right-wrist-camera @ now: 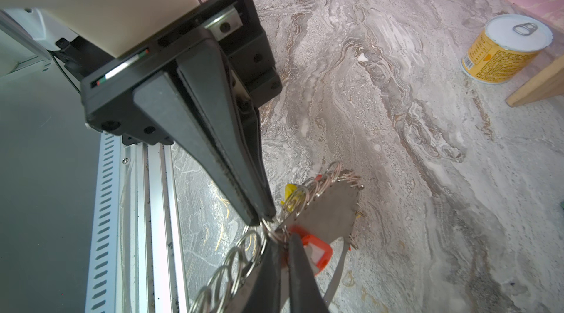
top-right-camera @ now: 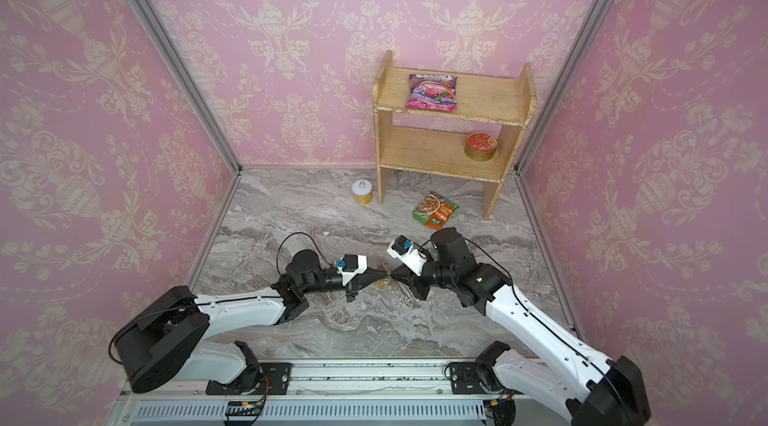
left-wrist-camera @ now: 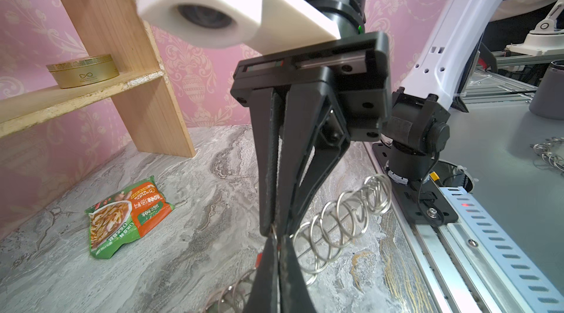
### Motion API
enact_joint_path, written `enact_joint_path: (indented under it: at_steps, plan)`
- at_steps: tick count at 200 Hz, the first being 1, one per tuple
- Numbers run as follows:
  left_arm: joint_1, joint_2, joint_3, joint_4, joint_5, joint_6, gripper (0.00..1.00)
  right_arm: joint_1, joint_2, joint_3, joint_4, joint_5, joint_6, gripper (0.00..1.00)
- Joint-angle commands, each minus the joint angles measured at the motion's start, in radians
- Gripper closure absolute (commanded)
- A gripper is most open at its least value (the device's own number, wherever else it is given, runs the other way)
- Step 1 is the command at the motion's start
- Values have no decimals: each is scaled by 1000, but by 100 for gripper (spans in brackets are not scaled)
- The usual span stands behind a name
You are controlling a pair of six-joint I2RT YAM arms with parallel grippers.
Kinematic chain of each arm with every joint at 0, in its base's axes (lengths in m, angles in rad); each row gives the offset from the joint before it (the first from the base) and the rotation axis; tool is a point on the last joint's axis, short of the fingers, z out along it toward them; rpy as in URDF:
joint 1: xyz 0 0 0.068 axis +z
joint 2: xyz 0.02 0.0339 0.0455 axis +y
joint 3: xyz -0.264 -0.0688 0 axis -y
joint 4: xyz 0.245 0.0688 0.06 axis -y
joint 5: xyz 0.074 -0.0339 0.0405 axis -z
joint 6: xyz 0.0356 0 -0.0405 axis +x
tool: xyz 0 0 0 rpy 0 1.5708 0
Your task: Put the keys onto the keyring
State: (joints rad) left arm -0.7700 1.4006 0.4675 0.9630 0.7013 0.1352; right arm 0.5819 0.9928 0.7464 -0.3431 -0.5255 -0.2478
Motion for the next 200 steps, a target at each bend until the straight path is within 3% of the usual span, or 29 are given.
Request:
enact_joint_path:
  at_steps: [1,38,81,118,162,178,200]
  plan:
    - [-7,-9,46,98,40,-20,100,15,11,-9,40,-76,-17,92]
    - [-8,-8,45,97,36,-21,100,16,15,-6,36,-93,-13,100]
    - [-8,0,39,96,24,-25,100,16,-7,-2,37,-79,-4,100]
    - [-8,8,35,89,1,-33,100,16,-39,-1,37,10,2,100]
    - [-8,-16,23,27,-54,-16,58,32,-65,14,-19,141,-22,100]
    - [-6,-53,15,-47,-78,4,50,60,-64,25,-63,214,-41,100]
    - [-8,-125,10,-193,-130,26,46,114,-54,28,-97,331,-42,100]
